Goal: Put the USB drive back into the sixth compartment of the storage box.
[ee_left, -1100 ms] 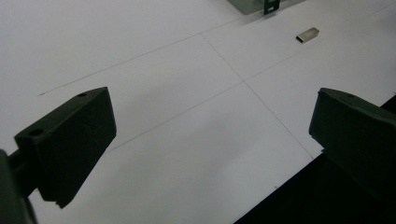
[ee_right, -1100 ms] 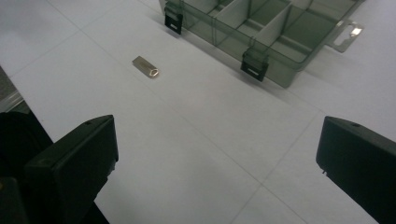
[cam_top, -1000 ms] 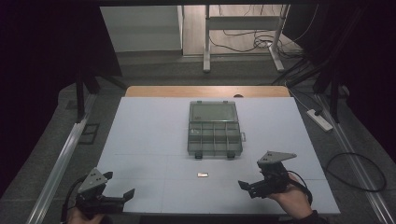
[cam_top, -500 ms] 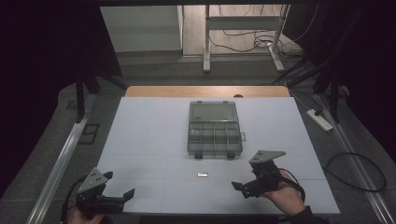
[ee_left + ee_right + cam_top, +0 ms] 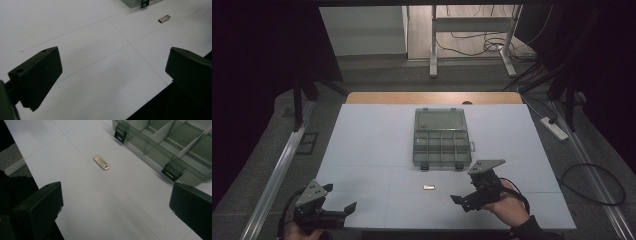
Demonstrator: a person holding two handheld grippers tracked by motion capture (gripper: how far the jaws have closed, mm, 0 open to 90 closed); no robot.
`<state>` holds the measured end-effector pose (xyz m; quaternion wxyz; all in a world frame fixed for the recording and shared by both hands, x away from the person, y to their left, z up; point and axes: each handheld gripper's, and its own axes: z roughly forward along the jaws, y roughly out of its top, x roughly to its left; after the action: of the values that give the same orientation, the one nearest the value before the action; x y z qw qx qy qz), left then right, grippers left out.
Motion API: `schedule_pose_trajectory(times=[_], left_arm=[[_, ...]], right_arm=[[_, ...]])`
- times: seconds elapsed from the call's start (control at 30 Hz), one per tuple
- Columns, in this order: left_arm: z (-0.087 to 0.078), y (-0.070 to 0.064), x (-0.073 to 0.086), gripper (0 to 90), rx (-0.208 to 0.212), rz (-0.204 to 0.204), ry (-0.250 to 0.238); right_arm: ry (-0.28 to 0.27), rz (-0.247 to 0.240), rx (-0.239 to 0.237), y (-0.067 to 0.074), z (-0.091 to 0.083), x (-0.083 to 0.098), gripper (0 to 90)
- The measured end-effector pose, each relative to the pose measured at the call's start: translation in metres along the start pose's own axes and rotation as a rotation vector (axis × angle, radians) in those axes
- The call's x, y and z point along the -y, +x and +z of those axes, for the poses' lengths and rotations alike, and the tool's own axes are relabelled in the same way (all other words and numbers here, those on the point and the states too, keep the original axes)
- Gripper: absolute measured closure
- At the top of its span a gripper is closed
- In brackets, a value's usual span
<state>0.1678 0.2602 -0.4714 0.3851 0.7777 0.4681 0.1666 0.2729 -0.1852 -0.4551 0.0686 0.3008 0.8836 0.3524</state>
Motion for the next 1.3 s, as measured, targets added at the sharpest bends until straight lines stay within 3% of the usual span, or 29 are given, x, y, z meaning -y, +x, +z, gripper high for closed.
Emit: schedule_pose_trajectory(times=[0.57, 0.83, 1.3], left_arm=[[0.000, 0.000, 0.000, 0.9, 0.003, -0.001, -0.001], [0.000, 0.000, 0.000, 0.9, 0.005, 0.000, -0.003], [0.000, 0.001, 0.000, 0.8, 0.008, 0.000, -0.003]], right_arm=[[0.039, -0.033, -0.038, 0.012, 0.022, -0.018, 0.0], [0.094, -0.074, -0.009, 0.019, 0.035, -0.025, 0.0], [0.132, -0.094, -0.044, 0.029, 0.057, -0.040, 0.0]])
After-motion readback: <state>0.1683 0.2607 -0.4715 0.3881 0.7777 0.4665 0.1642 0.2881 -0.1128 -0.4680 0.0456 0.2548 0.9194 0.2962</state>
